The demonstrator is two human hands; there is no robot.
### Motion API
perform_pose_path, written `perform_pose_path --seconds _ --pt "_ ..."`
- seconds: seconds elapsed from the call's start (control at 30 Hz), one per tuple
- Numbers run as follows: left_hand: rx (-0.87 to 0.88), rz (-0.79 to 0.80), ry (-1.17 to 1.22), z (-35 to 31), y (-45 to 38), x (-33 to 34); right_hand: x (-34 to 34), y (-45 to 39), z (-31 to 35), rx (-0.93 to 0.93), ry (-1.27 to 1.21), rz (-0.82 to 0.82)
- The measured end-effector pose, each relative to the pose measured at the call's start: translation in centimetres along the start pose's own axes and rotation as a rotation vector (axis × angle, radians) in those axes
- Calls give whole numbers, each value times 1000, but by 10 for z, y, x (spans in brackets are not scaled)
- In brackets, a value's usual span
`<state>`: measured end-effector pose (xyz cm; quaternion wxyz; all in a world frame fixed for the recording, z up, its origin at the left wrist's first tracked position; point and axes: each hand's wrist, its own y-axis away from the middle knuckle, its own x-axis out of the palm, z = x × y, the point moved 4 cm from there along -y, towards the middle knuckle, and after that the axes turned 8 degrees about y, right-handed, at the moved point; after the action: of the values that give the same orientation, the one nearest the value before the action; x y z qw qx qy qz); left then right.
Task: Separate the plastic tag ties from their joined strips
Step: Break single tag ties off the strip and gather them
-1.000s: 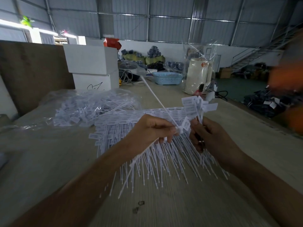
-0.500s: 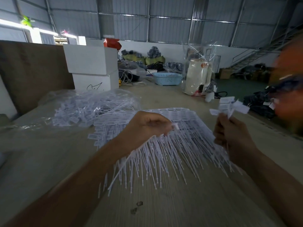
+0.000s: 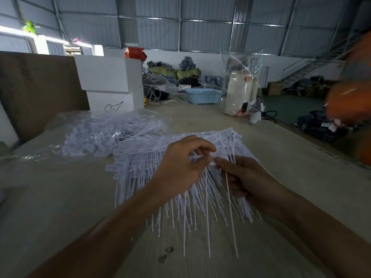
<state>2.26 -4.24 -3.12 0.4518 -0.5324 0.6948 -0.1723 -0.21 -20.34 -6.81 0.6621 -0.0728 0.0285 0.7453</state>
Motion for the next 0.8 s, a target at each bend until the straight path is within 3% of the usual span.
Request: perform_pose_path --seconds 0.13,0.27,0.4,0.5,0.57,0.63,0.7,0.8 --pt "35 53 -89 5 0 -2 -8 2 6 -45 -108 -70" --pt "51 57 -236 9 1 -3 -7 5 8 -56 -102 -39" --pt "27 86 -217 9 1 -3 -4 10 19 -337 214 -110" --pt "-54 70 -82 11 0 -3 -4 13 30 -592 630 -229" --pt "-120 38 6 13 -1 -5 -1 15 32 -665 752 -280" --pt "-103 25 33 10 -3 -6 -3 14 28 -610 598 -260" --pt "-93 30 51 7 -4 -6 -6 10 23 -440 339 -216" --pt "-106 38 124 5 -3 -5 -8 7 12 -188 140 -78"
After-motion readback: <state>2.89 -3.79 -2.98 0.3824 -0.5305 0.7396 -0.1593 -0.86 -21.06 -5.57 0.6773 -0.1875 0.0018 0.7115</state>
